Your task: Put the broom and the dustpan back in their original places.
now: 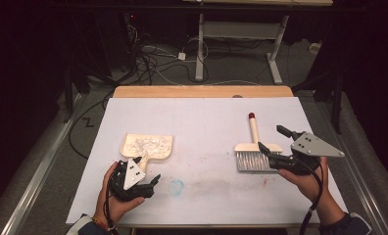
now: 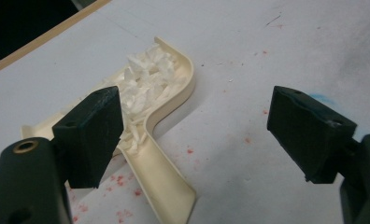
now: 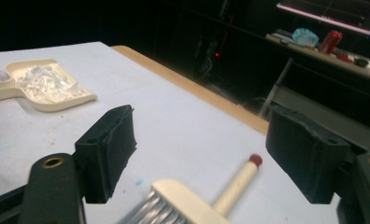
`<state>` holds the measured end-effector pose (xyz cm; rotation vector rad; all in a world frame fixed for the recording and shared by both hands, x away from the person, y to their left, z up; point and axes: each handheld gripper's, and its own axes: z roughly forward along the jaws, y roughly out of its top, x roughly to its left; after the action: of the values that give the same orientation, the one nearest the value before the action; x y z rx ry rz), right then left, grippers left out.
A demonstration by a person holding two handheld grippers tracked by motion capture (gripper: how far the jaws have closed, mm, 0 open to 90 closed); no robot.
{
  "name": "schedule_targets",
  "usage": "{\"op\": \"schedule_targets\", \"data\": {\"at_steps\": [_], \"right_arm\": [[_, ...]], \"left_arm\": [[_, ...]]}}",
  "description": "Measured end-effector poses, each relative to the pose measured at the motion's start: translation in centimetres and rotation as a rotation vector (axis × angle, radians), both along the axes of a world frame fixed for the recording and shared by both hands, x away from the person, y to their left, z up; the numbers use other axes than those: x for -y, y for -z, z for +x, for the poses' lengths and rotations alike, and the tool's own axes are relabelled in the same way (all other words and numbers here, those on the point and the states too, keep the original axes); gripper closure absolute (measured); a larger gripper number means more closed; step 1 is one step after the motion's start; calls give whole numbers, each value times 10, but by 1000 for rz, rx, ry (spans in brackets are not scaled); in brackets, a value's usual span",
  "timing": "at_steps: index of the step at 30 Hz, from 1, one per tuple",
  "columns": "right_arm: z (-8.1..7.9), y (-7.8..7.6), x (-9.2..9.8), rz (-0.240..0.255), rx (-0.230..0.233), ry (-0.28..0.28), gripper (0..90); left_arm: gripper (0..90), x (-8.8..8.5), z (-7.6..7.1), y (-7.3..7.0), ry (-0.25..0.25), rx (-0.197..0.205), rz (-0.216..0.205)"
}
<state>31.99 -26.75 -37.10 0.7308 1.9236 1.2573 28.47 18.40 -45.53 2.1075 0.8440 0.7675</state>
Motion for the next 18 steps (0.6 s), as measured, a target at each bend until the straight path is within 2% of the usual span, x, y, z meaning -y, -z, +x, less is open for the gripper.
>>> {"op": "schedule_targets", "data": {"at_steps": [3, 6, 9, 11, 14, 15, 18], "right_arm": [[-9, 11, 3, -49, 39, 27, 235], [-12, 20, 9, -38, -5, 34, 225], [-16, 29, 14, -36, -16, 50, 222], [-19, 33, 17, -45, -28, 45, 218], [-25, 43, 23, -61, -6, 68, 219], [-26, 46, 25, -59, -12, 72, 219], [-32, 52, 31, -40, -47, 71, 218]], "left_arm": [[179, 2, -1, 2, 12, -2, 17], [179, 2, 0, 3, 15, -4, 11], [179, 4, -2, 5, 27, -15, 26], [178, 4, -1, 5, 27, -13, 17], [179, 6, -2, 6, 36, -5, 40], [179, 6, -1, 5, 35, -4, 40], [178, 5, 0, 5, 21, -4, 16]]}}
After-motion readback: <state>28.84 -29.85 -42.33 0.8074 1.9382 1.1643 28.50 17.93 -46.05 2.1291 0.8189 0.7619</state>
